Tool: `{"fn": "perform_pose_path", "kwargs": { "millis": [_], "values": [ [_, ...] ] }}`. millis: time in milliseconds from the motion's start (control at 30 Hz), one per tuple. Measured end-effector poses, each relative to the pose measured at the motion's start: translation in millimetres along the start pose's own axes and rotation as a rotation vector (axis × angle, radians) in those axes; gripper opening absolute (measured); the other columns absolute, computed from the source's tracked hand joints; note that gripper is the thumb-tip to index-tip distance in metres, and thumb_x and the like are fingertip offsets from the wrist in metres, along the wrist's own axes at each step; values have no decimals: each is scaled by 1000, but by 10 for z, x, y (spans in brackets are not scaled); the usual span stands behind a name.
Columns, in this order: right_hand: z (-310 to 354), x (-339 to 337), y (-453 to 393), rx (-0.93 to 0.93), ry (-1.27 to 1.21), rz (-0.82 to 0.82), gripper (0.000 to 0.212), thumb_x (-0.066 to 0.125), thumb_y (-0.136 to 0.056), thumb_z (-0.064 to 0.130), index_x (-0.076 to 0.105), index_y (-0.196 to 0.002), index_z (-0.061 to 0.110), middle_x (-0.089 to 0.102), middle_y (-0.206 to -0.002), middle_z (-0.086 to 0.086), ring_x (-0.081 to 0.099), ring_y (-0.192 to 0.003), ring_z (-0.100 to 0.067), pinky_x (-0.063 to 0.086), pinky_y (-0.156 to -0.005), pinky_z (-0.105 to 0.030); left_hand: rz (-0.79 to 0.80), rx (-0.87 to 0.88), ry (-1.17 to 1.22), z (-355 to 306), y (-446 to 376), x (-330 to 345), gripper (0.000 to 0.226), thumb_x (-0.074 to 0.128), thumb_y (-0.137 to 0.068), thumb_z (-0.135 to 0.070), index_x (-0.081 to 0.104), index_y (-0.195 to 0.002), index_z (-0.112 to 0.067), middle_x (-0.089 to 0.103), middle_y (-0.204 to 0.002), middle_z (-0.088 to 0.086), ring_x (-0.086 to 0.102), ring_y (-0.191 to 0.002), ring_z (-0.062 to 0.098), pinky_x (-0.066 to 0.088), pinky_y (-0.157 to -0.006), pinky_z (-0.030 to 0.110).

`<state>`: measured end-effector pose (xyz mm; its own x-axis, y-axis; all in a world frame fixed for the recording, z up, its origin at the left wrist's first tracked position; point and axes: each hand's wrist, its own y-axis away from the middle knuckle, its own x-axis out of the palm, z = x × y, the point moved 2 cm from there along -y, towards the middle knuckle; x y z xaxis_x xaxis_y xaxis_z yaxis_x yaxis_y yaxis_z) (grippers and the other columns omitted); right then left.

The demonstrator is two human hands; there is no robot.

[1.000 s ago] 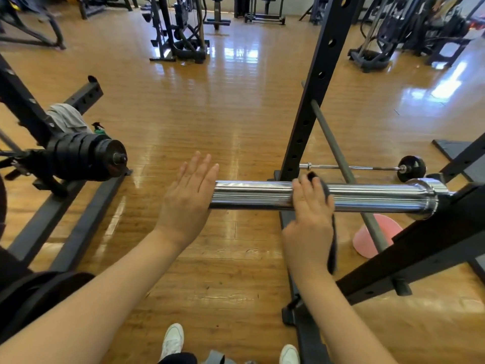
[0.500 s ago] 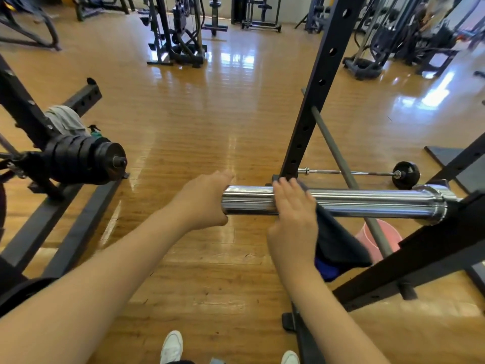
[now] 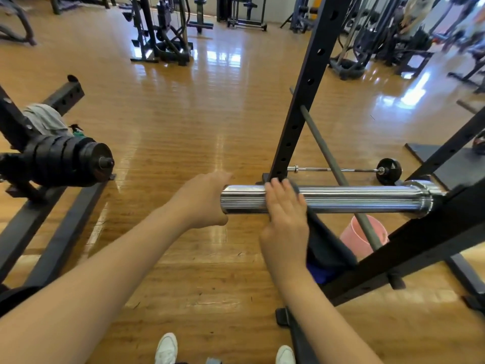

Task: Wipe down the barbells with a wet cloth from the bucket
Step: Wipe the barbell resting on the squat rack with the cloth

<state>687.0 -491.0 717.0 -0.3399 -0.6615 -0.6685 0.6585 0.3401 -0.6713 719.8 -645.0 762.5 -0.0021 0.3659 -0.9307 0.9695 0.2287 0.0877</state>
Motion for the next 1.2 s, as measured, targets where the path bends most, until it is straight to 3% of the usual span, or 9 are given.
{"fn": "perform_pose_path", "kwargs": {
  "millis": [167, 300, 400, 533, 667, 833, 933, 1033, 1200],
  "values": [
    [-88, -18, -36, -93, -34, 17, 50, 33, -81, 1, 60, -123, 5, 60, -127, -10, 49, -125, -25, 32, -109, -43, -4, 24, -11, -13, 5, -21, 84, 74, -68, -17, 35, -143, -14, 48, -140, 4, 46, -126, 22, 42, -101, 38],
    [-477, -186, -54, 57, -40, -31, 47, 39, -81, -3, 59, -124, 2, 57, -129, -13, 44, -128, -26, 24, -112, -40, 10, 35, -33, 10, -1, 12, 94, 73, -70, -18, 24, -149, -14, 37, -149, 2, 39, -134, 21, 37, -106, 36],
    [-396, -147, -62, 129, -2, -43, 56, 45, -73, -15, 57, -125, -1, 56, -130, -16, 42, -129, -28, 27, -110, -49, 5, 46, -60, 10, -27, 23, 96, 74, -70, -20, 21, -150, -13, 31, -153, 2, 33, -138, 20, 33, -110, 35],
    [51, 41, 13, 1, 14, 6, 58, 30, -76, -5, 56, -127, 2, 56, -131, -13, 44, -129, -28, 27, -109, -47, 15, 39, -90, 6, -16, 42, 100, 73, -72, -21, 12, -151, -14, 13, -159, 2, 11, -146, 14, 21, -116, 31],
    [-11, 43, 1, -101, -16, 24, 54, 34, -78, -4, 58, -126, 6, 57, -130, -10, 46, -128, -25, 31, -110, -43, -95, 33, -237, -19, 50, 34, 108, 72, -75, -29, -4, -151, -15, 0, -160, 5, -1, -147, 18, 7, -117, 34],
    [-444, -161, -58, 12, -40, -28, 51, 40, -77, -9, 57, -124, 1, 56, -129, -14, 38, -129, -22, 25, -110, -42, -473, 194, -508, 80, 208, 297, 102, 86, -57, -9, 29, -142, -1, 39, -145, 22, 33, -137, 35, 13, -116, 48],
    [-625, -236, -30, 60, -31, -30, 55, 46, -74, -15, 55, -126, 0, 55, -131, -15, 39, -130, -25, 32, -107, -52, -679, 290, -512, 140, 149, 398, 66, 63, -80, 6, 33, -138, 0, 43, -141, 25, 36, -135, 38, 17, -114, 47],
    [-624, -200, -4, 124, 0, -67, 57, 44, -74, -15, 54, -128, -1, 53, -133, -16, 38, -131, -28, 30, -107, -56, -758, 292, -478, 135, 93, 430, 47, 38, -90, 8, 37, -136, 2, 45, -139, 25, 38, -133, 38, 23, -113, 47],
    [-164, 17, 62, -12, 5, -50, 56, 39, -77, -12, 51, -130, 2, 52, -135, -14, 38, -132, -27, 27, -110, -50, -813, 309, -377, 127, 88, 445, 48, 39, -89, 7, 35, -136, 3, 43, -140, 26, 32, -135, 34, 16, -116, 42]
  ]
}}
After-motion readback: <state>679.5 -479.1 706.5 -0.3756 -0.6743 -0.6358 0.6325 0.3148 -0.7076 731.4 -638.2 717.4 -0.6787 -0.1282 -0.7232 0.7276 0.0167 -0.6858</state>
